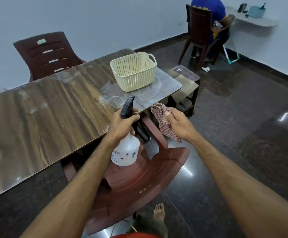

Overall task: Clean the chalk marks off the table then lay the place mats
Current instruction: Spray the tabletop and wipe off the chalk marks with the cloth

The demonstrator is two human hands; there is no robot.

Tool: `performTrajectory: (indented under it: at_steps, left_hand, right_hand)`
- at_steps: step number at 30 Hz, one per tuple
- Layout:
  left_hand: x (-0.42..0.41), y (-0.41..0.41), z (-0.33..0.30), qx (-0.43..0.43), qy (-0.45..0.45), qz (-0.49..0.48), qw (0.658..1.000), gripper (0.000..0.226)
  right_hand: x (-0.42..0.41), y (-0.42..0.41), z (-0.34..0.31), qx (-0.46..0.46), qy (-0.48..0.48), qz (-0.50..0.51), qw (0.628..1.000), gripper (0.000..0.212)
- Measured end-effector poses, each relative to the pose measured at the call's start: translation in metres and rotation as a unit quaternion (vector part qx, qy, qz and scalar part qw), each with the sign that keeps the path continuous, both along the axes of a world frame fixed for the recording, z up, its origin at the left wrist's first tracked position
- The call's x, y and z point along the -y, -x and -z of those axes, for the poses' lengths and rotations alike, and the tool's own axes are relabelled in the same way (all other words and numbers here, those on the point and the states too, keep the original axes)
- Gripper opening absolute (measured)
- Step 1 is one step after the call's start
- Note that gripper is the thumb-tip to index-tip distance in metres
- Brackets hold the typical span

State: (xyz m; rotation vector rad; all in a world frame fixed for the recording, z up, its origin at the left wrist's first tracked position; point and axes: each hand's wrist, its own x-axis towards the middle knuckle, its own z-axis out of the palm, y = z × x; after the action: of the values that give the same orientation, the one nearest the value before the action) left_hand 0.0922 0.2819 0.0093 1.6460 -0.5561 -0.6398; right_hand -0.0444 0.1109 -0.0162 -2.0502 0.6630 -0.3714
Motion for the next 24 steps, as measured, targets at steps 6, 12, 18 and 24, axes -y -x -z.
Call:
performTrajectory:
  at_steps: [6,12,18,24]
  left_hand:
    - [0.048,0.0,0.01,-0.016,-0.002,-0.038,0.999,0.014]
    - [0.086,0.006,0.005,-0.021,-0.005,-0.063,0.998,0.014]
    - [0.118,0.009,0.007,-0.022,-0.022,-0.11,0.993,0.015]
    - [0.16,0.025,0.005,-0.015,-0.028,-0.19,0.981,0.018]
  right_hand:
    - [0.058,-0.008,0.01,-0.01,-0.005,-0.011,1.0,0.029]
    - [0.1,-0.017,0.01,-0.026,-0.002,-0.043,0.999,0.03]
    - [0.147,-0.033,0.013,-0.033,0.009,-0.104,0.994,0.031]
    - [0.204,-0.049,0.029,-0.045,0.028,-0.188,0.981,0.031]
